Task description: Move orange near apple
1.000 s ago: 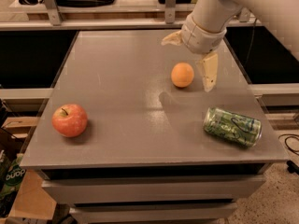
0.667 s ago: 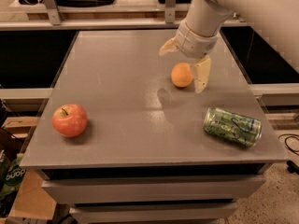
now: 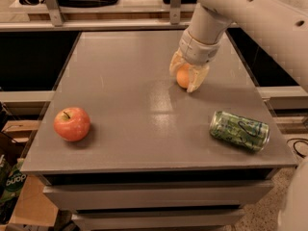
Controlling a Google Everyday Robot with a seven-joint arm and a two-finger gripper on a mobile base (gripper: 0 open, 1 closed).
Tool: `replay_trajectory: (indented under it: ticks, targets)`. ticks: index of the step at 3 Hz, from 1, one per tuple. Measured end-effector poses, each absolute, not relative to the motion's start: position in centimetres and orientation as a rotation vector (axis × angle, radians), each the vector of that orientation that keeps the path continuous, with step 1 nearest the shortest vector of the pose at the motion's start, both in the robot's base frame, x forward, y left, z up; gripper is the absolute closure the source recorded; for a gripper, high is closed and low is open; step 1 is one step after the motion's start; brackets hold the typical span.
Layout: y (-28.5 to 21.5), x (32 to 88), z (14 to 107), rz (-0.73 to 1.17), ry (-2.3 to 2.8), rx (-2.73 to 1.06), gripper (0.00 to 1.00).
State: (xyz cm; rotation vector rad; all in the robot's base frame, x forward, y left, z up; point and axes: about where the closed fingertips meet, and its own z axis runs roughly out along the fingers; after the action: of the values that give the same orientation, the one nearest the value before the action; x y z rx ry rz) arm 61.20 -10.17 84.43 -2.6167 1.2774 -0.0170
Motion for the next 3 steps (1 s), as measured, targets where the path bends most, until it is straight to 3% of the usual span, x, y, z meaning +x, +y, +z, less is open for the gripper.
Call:
replay_trajectory:
  ticks: [1, 2, 3]
  targets:
    - [-10.9, 61.7, 84.0, 0.002, 1.294, -2.615, 0.87]
    - [-10.9, 61.7, 84.1, 0.002, 1.294, -2.615, 1.0]
    - [-9.4, 60.6, 86.4, -0.029, 1.214, -2.624, 1.0]
